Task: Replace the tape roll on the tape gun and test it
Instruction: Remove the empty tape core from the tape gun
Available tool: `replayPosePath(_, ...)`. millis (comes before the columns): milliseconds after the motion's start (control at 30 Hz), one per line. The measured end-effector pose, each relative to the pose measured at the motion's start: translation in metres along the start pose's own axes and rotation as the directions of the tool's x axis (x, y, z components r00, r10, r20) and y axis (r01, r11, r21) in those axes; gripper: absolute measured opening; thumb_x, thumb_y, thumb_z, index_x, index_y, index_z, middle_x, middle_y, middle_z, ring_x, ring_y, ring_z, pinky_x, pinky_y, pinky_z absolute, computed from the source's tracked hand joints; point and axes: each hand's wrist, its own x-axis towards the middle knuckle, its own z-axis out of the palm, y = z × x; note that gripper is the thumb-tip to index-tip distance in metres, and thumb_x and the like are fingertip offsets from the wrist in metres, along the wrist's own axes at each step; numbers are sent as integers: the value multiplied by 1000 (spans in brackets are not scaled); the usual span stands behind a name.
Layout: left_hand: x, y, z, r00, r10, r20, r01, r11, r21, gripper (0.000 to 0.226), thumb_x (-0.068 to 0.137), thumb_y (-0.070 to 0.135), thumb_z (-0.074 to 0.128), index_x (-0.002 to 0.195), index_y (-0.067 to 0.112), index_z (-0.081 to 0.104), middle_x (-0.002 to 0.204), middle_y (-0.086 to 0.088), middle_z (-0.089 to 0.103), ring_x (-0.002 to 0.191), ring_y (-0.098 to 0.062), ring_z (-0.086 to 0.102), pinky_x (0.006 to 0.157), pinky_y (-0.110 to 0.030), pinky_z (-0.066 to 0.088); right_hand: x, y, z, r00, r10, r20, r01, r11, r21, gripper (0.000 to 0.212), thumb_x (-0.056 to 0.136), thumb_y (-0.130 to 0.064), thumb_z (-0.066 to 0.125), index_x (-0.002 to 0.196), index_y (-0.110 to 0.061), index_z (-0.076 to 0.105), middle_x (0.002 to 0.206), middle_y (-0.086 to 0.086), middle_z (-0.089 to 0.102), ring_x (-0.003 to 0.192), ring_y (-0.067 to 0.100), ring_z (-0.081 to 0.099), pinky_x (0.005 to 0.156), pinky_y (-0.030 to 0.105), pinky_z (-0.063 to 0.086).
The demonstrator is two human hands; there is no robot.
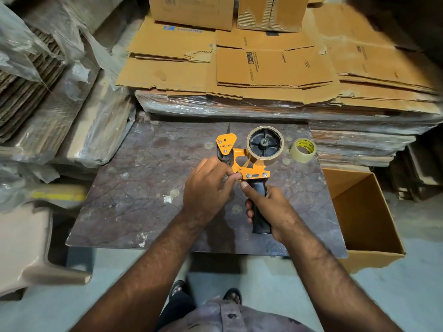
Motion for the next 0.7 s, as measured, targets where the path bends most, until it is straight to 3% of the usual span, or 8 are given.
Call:
replayPosePath(167,9,-2,-15,1000,-29,-8,28,994,-105,21,93,35,71,86,15,67,86,2,61,83,-17,57,71,-35,47,2,3,-8,999,-32,-26,31,998,-60,27,94,-32,69,96,-6,61,61,9,56,47,19,52,45,31,47)
replayPosePath(333,40,-5,-22,1000,1,-4,-1,1000,-21,29,90,42,70,100,15,69,98,1,62,94,-21,58,81,-38,48,5,8,-15,996,-83,-40,76,986,-145,27,92,-30,71,85,-6,59,59,10,56,45,21,50,46,32,45)
replayPosePath(467,68,2,-25,986,77,147,-96,987,126,49,89,59,59,124,26,64,119,4,60,113,-19,50,89,-37,37,4,10,-19,994,-105,-21,98,969,-228,32,91,-33,72,79,-6,59,59,12,57,47,25,53,47,34,46)
replayPosePath(600,94,9,-17,919,97,381,-170,972,162,63,92,64,52,145,31,47,139,6,54,130,-17,43,98,-40,27,3,11,-20,994,-108,24,110,950,-294,36,88,-40,73,77,-8,61,59,11,60,50,27,56,51,36,49)
replayPosePath(700,111,8,-8,868,-16,496,-96,975,199,63,92,70,44,139,29,53,129,4,64,126,-19,48,101,-45,28,-3,8,-20,993,-110,50,120,938,-325,36,90,-38,72,81,-4,61,60,11,61,52,27,57,51,36,51)
